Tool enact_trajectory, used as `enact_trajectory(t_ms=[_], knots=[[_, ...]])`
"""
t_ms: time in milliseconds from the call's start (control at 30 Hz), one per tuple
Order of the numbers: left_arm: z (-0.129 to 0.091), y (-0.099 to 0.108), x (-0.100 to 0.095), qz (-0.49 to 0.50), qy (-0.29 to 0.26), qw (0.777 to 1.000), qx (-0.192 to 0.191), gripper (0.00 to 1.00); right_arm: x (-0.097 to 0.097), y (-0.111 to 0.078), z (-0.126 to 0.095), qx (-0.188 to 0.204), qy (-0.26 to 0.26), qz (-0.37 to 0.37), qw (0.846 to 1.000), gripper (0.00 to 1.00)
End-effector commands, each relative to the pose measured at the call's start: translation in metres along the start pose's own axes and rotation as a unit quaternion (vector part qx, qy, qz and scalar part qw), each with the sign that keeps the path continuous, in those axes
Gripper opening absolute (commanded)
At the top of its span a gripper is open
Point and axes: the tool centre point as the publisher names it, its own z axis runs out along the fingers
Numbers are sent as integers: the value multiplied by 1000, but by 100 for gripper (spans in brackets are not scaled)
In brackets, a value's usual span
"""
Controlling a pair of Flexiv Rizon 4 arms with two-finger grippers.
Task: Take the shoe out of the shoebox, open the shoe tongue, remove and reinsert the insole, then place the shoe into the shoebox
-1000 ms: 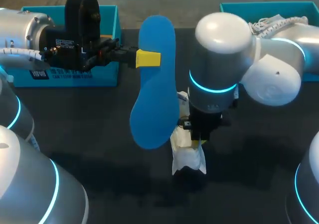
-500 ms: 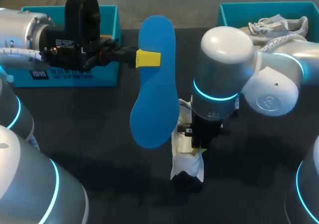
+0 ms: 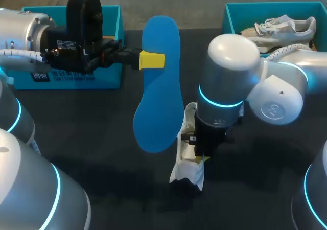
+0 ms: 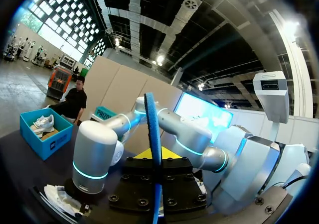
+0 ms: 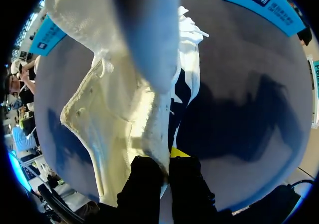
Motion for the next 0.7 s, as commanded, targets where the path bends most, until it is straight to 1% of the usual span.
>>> enact_trajectory(t_ms=[33, 300, 500, 533, 567, 600, 700], knots=[[1, 0, 0, 0, 0, 1000, 1, 0, -1, 4, 6, -3, 2, -4, 1000, 0], [1, 0, 0, 0, 0, 1000, 1, 0, -8, 10, -2, -11, -3, -13, 1000, 0], [1, 0, 0, 0, 0, 1000, 1, 0, -11, 15, -1, -3, 0, -18, 1000, 0], [1, 0, 0, 0, 0, 1000, 1, 0, -11, 15, -1, -1, 1, -19, 1000, 14], [1, 0, 0, 0, 0, 1000, 1, 0, -12, 16, 0, -1, 9, -18, 1000, 46], [1, 0, 0, 0, 0, 1000, 1, 0, -12, 17, -1, 0, 9, -17, 1000, 100], [1, 0, 0, 0, 0, 1000, 1, 0, -14, 17, -8, -3, 29, -14, 999, 100]])
